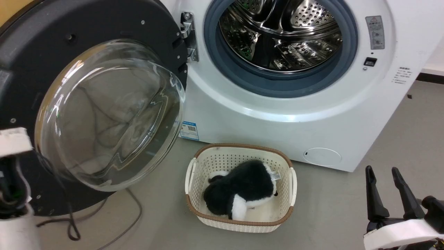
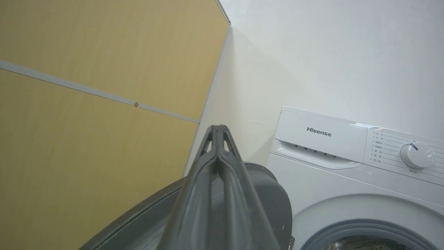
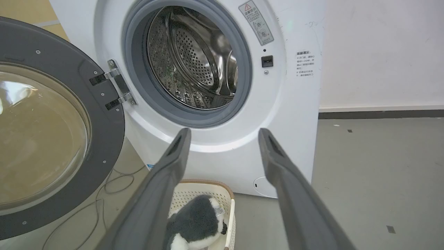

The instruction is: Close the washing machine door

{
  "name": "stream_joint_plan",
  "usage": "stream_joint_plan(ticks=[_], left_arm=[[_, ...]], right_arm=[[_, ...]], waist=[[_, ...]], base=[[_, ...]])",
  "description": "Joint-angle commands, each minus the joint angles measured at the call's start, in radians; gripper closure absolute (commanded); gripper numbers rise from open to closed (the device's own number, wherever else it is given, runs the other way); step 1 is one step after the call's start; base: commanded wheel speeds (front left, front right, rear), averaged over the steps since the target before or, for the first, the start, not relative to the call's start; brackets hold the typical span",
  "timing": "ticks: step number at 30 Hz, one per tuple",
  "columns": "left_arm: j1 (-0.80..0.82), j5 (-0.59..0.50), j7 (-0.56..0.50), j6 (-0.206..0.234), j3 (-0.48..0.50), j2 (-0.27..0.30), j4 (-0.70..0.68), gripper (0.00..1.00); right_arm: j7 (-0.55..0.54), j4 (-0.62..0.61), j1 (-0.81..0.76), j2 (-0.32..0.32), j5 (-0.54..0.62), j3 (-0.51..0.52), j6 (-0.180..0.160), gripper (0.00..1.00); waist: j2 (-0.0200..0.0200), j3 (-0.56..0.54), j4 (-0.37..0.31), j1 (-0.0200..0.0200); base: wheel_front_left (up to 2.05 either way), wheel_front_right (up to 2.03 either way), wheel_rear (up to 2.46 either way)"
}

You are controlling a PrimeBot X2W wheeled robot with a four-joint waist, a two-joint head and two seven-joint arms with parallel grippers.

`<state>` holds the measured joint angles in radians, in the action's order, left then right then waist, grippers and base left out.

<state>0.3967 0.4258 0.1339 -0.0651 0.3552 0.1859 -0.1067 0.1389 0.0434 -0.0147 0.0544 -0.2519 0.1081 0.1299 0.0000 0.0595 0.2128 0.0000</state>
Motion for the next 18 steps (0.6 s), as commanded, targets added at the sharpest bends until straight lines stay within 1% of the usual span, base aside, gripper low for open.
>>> stream_joint_plan(ticks=[1,2,4,7,10,14,18], left_arm=[[0.036,0.029,0.004,-0.008,0.029,0.035,0.022,1.0],[0.036,0.029,0.004,-0.008,0.029,0.035,0.022,1.0],[0.05,0.051,0.0,-0.01,0.042,0.063,0.05,1.0],[0.08,0.107,-0.022,-0.014,0.065,0.09,0.106,1.0],[0.114,0.167,-0.056,-0.006,0.094,0.115,0.165,1.0],[0.159,0.23,-0.106,0.007,0.126,0.161,0.245,1.0],[0.204,0.307,-0.215,0.035,0.126,0.193,0.333,1.0]], right_arm=[[0.013,0.007,0.0,-0.002,-0.015,0.008,0.0,0.0],[0.013,0.007,0.0,-0.002,-0.015,0.008,0.0,0.0],[0.017,0.011,0.001,-0.002,-0.021,0.012,0.0,0.0],[0.023,0.019,0.002,-0.002,-0.03,0.02,0.0,0.0],[0.03,0.026,0.005,-0.003,-0.039,0.024,0.001,0.0],[0.038,0.039,0.01,-0.003,-0.055,0.026,0.001,0.0],[0.046,0.046,0.012,-0.003,-0.069,0.028,0.001,0.0]], waist=[[0.0,0.008,0.014,0.0],[0.0,0.008,0.014,0.0],[0.0,0.013,0.023,0.0],[0.0,0.021,0.037,0.0],[0.0,0.028,0.048,0.0],[0.0,0.039,0.059,0.0],[0.0,0.048,0.069,0.0]], base=[[0.0,0.0,0.0],[0.0,0.0,0.0],[0.0,0.0,0.0],[0.0,0.0,0.0],[0.0,0.0,0.0],[0.0,0.0,0.0],[0.0,0.0,0.0]])
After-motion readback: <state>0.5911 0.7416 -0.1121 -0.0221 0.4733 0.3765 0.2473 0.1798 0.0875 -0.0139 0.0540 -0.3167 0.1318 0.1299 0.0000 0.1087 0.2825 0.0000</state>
